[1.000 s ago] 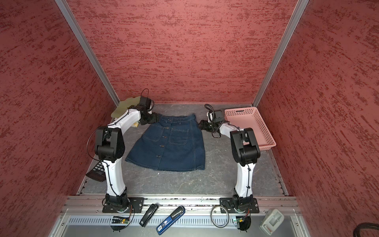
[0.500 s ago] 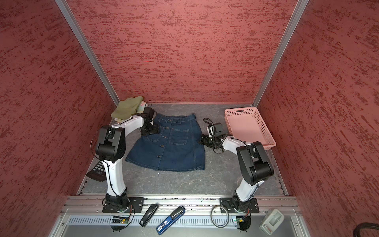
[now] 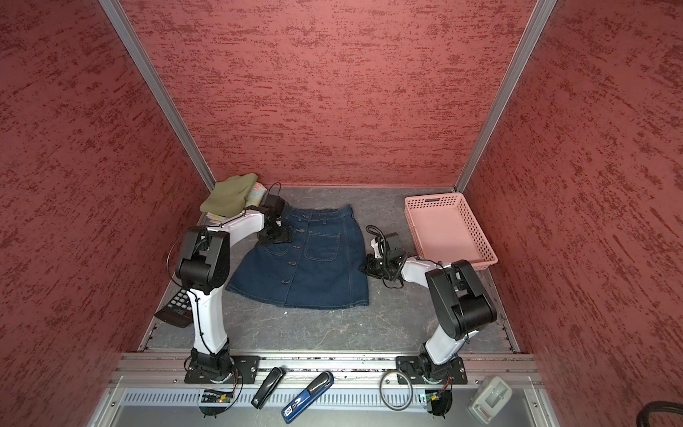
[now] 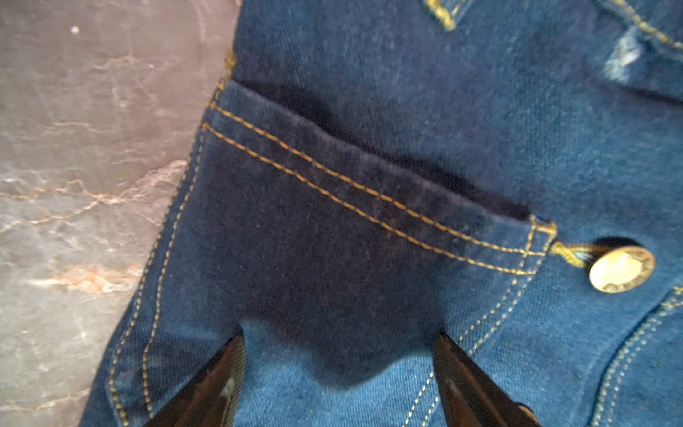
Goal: Fold and stack skirts
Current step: Fold the skirt at the center of the table.
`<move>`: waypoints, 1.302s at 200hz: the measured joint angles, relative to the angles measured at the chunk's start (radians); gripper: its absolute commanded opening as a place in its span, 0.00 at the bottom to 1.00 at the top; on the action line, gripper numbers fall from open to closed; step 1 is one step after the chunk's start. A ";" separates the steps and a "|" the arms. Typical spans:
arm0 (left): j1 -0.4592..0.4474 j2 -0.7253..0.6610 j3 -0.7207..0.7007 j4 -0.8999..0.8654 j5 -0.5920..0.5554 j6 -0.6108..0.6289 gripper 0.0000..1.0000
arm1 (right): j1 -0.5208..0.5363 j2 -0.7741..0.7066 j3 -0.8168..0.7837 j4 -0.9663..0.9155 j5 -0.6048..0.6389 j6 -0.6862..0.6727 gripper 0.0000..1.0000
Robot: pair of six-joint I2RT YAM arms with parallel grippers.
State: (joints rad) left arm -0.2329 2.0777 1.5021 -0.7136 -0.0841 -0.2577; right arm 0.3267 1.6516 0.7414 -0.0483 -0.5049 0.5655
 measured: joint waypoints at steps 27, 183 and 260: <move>-0.006 0.000 0.000 0.000 0.002 -0.008 0.80 | -0.002 -0.025 0.004 -0.021 0.026 -0.005 0.00; -0.165 -0.109 -0.045 0.086 0.323 -0.241 0.78 | -0.142 -0.160 0.494 -0.518 0.200 -0.215 0.00; -0.041 -0.309 -0.388 0.203 0.372 -0.309 0.65 | 0.052 -0.039 0.676 -0.595 0.211 -0.180 0.00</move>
State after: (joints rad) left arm -0.2737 1.7691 1.1137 -0.5102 0.2874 -0.5671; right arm 0.3790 1.6127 1.4178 -0.6434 -0.2943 0.3851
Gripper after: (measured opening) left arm 0.684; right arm 0.050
